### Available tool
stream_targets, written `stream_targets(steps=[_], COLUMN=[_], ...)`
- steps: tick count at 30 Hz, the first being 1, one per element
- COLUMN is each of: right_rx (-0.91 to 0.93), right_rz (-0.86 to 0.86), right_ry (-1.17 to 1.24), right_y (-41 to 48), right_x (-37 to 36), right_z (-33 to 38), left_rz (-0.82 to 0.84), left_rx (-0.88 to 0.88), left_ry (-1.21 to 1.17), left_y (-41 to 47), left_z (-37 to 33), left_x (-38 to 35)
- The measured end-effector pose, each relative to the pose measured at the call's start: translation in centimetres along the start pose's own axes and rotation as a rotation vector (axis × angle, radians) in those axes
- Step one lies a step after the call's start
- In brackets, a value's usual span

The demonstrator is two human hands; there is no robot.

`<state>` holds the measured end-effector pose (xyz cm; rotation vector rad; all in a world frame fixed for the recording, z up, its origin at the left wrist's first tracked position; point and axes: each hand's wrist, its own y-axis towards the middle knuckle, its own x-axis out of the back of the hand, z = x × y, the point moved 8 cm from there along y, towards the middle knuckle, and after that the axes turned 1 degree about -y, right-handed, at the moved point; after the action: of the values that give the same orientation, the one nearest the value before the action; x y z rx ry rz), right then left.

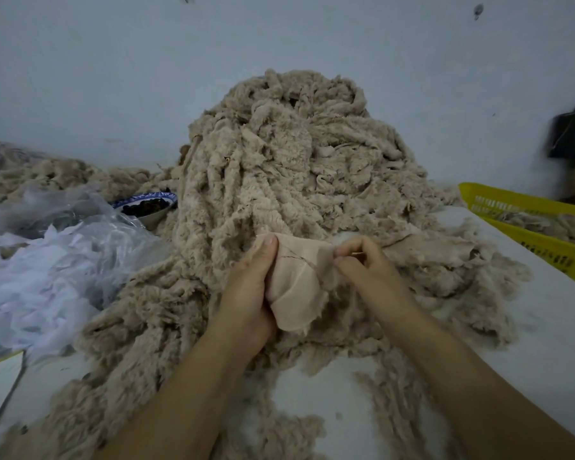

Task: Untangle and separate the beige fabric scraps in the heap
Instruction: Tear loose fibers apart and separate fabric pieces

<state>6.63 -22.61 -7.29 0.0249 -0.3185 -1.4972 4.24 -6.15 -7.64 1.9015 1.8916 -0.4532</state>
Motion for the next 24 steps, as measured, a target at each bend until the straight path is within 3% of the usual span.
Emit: stream_targets(steps=[3,7,11,15,19,21,22,24], right_rx=[0.12,0.193,0.276,0.301,0.183,-0.028,-0.073,-0.078], right_rz=[0.021,0.13,-0.002,-0.109,-0.18,-0.328,-0.416,-0.436], right_ry=[0.043,-0.176,-0.328,-0.314,-0.319,-0.213,-0.164,-0.001], right_y=[-0.3,-1.0,-0.6,-0.6,0.4,1.2,1.2,1.0], right_x=[-0.5,-2.0,-1.0,-0.5,-0.1,3.6,5.6,6.7], right_z=[1.0,1.8,2.7,3.0,1.5,-0.6,-1.2,-1.9], left_rz=[0.002,0.083,0.134,0.22,0.229,0.245,0.235,0.157], left_rx=[-0.053,-0.105,-0.13,-0.095,-0.078,-0.05,-0.023,-0.027], left_ry=[0.191,0.406,0.506,0.427,0.385,0.333,0.299,0.336], left_y=[-0.3,-0.9,-0.9,-1.2,-1.1,-1.3,-1.4,-1.2], left_z=[-0.1,0.4,0.1,0.1,0.1,0.1,0.1,0.0], left_x=[-0.4,-1.7,-2.0,-3.0,-2.7,-2.3,-2.1,-1.1])
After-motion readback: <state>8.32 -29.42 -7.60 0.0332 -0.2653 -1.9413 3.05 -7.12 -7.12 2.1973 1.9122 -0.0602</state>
